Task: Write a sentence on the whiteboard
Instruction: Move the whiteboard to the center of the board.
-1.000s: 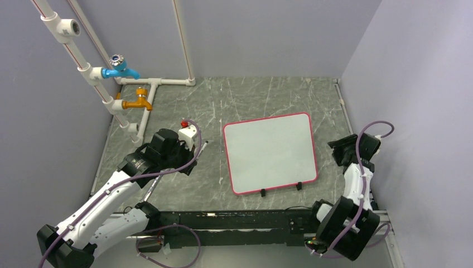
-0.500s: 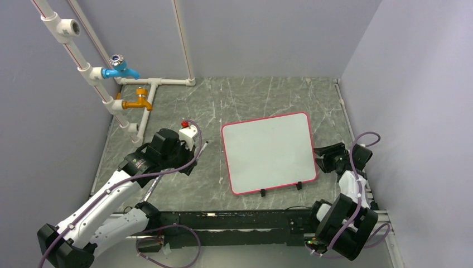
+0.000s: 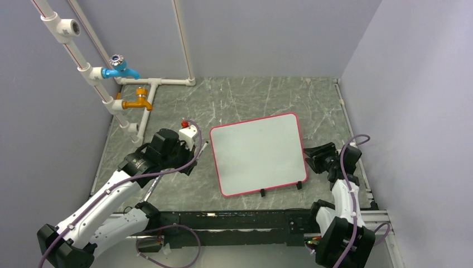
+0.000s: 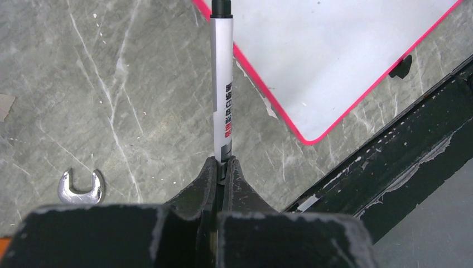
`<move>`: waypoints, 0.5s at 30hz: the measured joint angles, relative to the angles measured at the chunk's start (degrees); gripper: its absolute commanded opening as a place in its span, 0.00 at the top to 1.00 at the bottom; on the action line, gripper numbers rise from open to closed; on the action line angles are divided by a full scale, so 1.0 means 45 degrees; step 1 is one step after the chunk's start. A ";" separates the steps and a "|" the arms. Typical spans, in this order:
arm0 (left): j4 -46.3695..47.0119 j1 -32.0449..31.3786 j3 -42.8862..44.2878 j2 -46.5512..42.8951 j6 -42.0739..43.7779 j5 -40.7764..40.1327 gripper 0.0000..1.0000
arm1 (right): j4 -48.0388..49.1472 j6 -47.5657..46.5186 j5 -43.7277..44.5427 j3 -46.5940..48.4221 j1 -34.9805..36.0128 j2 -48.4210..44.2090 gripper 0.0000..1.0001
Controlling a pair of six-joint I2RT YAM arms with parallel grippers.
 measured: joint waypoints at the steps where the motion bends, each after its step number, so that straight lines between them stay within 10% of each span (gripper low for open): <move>1: 0.0000 -0.0005 0.0000 0.0000 0.0000 0.0000 1.00 | -0.0015 0.0068 0.0102 -0.0117 0.0194 -0.0102 0.49; 15: 0.0000 -0.0209 -0.0019 -0.0175 -0.0044 -0.0330 1.00 | -0.1049 -0.0763 0.2040 0.0622 0.0529 0.0539 0.42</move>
